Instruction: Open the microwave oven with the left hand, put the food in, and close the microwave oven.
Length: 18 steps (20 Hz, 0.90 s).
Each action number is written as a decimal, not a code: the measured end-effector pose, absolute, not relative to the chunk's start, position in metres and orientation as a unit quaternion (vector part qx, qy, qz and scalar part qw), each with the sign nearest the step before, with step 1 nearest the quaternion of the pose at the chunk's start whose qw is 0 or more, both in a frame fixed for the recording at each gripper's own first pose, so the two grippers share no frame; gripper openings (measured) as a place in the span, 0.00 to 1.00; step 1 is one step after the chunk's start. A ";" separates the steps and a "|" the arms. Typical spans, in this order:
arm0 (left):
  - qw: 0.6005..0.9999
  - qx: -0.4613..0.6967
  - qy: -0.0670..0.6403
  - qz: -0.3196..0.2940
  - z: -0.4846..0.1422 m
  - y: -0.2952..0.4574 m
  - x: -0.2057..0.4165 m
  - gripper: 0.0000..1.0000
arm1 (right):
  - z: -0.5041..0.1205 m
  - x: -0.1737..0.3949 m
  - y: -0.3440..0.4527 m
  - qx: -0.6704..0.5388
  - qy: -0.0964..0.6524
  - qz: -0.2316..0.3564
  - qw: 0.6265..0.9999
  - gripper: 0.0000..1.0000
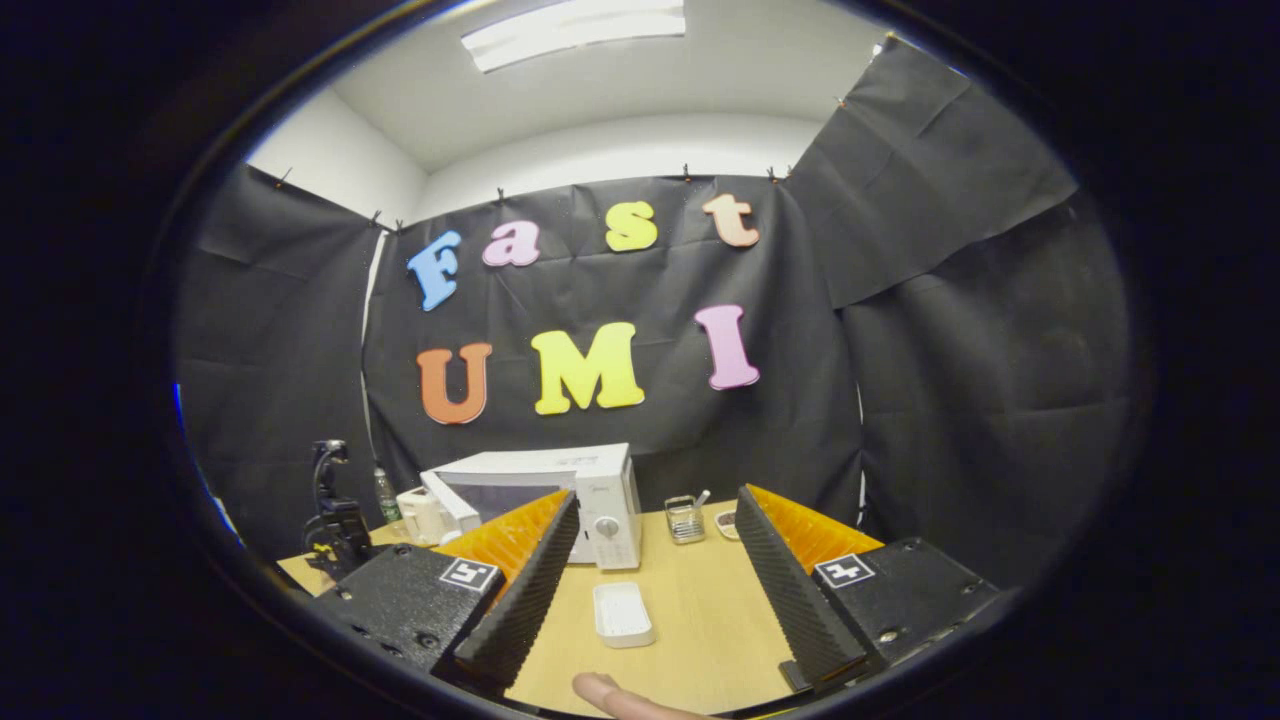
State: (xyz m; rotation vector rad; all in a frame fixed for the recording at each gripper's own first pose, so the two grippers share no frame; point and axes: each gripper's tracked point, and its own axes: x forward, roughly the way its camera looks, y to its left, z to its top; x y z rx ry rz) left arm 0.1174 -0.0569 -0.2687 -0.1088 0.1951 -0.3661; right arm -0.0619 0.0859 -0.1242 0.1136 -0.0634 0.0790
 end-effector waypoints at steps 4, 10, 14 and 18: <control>0.975 -0.044 0.109 -0.189 -0.280 -0.080 0.142 0.00 | -0.127 -0.058 0.073 0.066 -0.030 0.032 0.997 0.99; 0.975 -0.065 0.109 -0.185 -0.281 -0.108 0.171 0.00 | -0.136 -0.048 0.060 0.076 -0.024 0.035 0.996 0.99; 0.977 -0.037 0.098 -0.184 -0.278 -0.124 0.192 0.00 | -0.136 -0.040 0.042 0.099 -0.030 0.023 0.994 1.00; 0.978 -0.026 0.104 -0.180 -0.286 -0.134 0.217 0.00 | -0.140 -0.035 0.034 0.099 -0.038 0.033 0.994 0.99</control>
